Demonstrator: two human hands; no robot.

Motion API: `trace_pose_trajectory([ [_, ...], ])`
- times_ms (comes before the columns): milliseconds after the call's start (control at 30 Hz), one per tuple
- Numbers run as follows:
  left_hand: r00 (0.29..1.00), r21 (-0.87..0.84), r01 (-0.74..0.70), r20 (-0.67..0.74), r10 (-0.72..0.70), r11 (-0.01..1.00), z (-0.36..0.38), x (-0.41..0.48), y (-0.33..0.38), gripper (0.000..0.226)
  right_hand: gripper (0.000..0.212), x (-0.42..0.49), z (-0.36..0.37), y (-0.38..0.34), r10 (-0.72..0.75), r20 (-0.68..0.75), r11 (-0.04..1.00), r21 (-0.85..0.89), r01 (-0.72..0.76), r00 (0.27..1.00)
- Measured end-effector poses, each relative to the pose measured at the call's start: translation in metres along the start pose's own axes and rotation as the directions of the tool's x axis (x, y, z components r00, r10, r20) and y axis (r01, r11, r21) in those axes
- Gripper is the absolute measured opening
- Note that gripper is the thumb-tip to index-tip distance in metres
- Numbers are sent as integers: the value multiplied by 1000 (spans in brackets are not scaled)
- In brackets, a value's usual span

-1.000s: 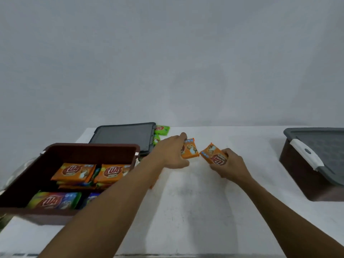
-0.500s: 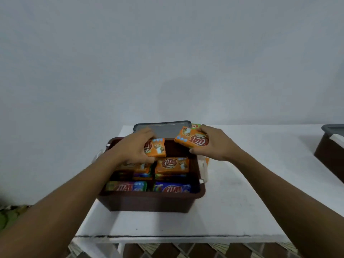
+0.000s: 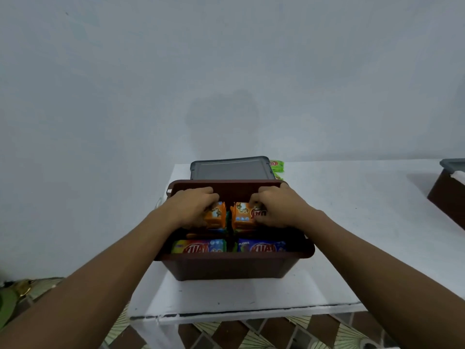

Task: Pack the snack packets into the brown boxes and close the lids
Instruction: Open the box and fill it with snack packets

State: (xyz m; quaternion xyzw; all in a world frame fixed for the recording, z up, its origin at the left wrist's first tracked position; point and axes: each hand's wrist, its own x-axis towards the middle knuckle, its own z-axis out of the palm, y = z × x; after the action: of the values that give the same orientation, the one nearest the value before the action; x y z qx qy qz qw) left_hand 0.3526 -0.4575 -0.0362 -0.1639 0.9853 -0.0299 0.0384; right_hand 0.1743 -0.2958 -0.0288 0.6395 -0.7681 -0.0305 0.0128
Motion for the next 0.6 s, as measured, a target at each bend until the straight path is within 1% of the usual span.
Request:
trace_pose_trajectory([
  [100,1000,-13,9,-9,-9,1000,3,2,-1,57,46,0,6,3,4,-21,1000,4,-4,1000],
  [200,999,1,31,-6,-31,1000,4,3,-1,65,57,1,5,2,8,8,999,-41,-7,1000],
  [233,999,6,34,-8,-34,999,4,3,-1,65,57,2,4,0,16,11,998,-66,-15,1000],
  [367,999,2,44,-16,-43,999,6,0,0,67,46,2,2,-3,42,-25,993,-106,-45,999],
  [433,999,-6,49,-11,-49,999,7,-3,-2,70,52,0,3,-3,41,1,995,-93,-41,999],
  [500,999,10,53,8,-53,999,9,-7,-5,75,60,-2,5,-4,36,23,993,-118,-33,999],
  [600,999,44,39,13,-40,998,12,-14,-8,79,61,-7,7,-9,29,28,991,-130,-25,999],
])
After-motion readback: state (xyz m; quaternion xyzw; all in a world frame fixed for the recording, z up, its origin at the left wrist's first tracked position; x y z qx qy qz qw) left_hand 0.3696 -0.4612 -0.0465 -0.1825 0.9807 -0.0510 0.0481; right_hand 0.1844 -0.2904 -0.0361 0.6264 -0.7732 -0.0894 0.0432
